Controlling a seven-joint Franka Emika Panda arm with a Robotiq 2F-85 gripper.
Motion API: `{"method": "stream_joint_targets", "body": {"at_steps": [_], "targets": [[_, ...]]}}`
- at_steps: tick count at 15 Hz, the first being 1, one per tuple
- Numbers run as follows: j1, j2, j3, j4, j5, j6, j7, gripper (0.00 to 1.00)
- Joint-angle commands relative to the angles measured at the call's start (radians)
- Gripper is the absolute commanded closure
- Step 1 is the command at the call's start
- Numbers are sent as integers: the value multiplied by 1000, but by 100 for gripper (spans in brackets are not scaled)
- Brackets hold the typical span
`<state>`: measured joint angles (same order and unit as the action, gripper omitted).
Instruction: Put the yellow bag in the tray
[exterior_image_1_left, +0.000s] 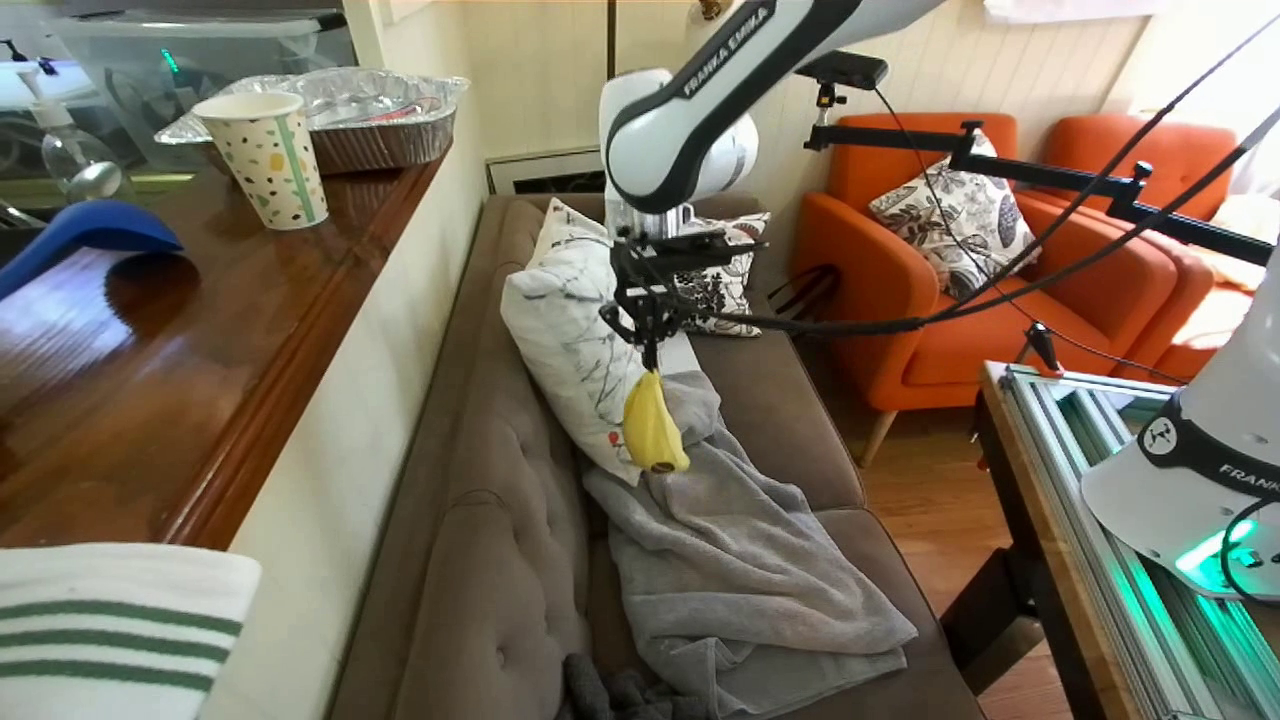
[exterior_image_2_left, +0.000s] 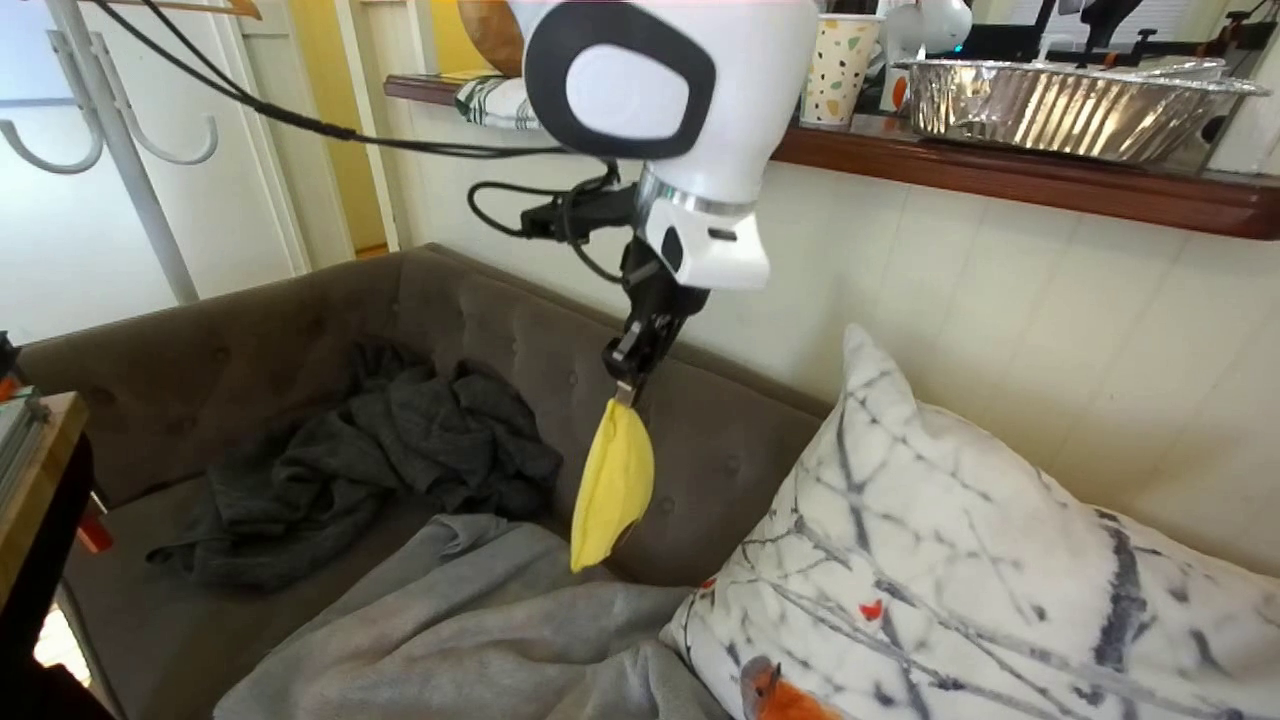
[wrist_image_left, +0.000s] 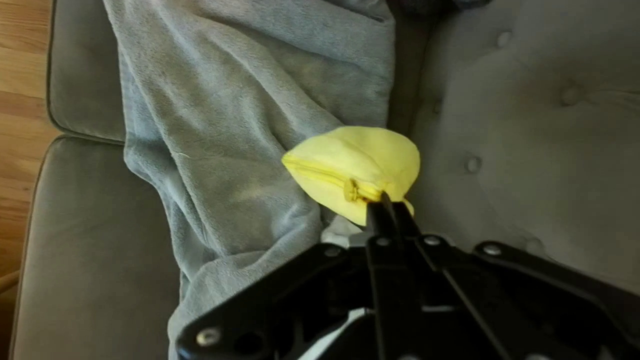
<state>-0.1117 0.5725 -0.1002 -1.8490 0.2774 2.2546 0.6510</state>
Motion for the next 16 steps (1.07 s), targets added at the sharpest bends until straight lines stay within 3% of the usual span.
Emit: {"method": "stream_joint_targets", "body": {"at_steps": [1,6,10,11,16], "targets": [[-21,-163,9,-11,93,-15,-38,99],[-41,-270,-2,141,193,-82,9,99],[-61,-273,-7,301,265,-102,42,99],[-44,-283,-13,237,213,-82,31,96],[-54,-278,-13,278,230,-89,33,96]]}}
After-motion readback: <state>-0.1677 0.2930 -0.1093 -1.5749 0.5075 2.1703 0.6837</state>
